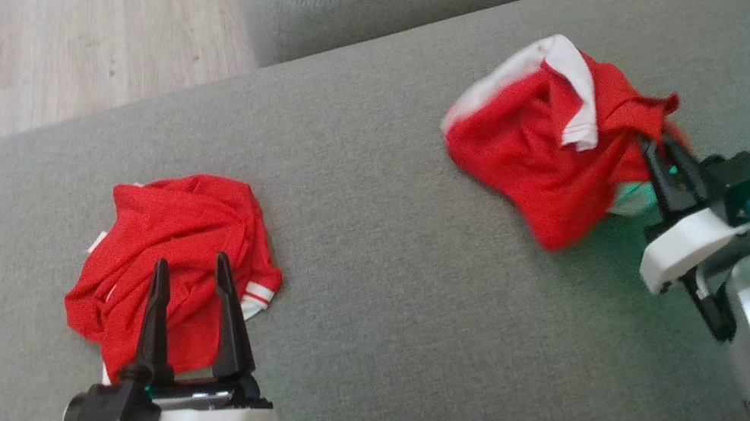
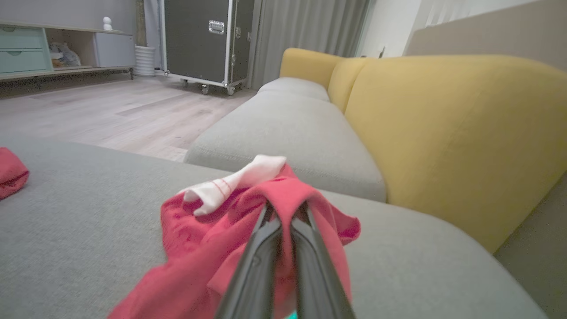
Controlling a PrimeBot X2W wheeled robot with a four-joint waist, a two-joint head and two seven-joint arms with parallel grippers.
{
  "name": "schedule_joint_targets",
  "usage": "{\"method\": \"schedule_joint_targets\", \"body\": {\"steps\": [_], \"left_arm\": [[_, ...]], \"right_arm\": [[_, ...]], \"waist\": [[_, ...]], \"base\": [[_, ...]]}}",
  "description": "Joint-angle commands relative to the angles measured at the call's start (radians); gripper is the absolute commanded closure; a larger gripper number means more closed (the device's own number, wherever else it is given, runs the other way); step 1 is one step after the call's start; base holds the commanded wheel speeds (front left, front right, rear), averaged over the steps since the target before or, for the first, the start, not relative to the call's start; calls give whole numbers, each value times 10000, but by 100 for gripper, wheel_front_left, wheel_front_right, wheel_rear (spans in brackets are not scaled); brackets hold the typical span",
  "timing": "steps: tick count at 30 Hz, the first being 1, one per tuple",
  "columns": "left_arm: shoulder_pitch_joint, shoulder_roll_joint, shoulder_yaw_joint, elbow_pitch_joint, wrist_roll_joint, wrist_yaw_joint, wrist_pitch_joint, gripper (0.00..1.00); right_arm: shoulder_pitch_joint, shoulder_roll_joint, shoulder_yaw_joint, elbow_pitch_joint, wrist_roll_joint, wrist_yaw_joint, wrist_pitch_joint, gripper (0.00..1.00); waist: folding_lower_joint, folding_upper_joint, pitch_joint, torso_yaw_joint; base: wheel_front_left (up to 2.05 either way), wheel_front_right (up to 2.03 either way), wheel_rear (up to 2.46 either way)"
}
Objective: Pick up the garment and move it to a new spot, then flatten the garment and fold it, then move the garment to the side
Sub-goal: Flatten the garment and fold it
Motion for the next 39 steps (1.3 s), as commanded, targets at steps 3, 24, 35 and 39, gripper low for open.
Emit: {"method": "schedule_joint_targets", "body": {"steps": [3, 24, 35, 39], "left_arm": [[-177, 0, 374, -365, -47, 18, -95, 0], [-591, -15, 79, -130, -85, 14, -95, 0], [-451, -15, 367, -423, -4, 14, -95, 0], [-453, -16, 339, -473, -14, 14, -95, 0]], "right_arm": [[-35, -20, 237, -1399, -560, -7, 338, 100], [-596, -20, 990, 950, 180, -7, 943, 0], [215, -20, 678, -744, 1739, -7, 26, 0], [657, -20, 553, -1411, 1986, -7, -64, 0]], "waist": [[1, -1, -148, -70], [1, -1, 381, 272], [1, -1, 183, -990], [1, -1, 201, -1170]], "base": [[0, 0, 0], [0, 0, 0], [0, 0, 0], [0, 0, 0]]}}
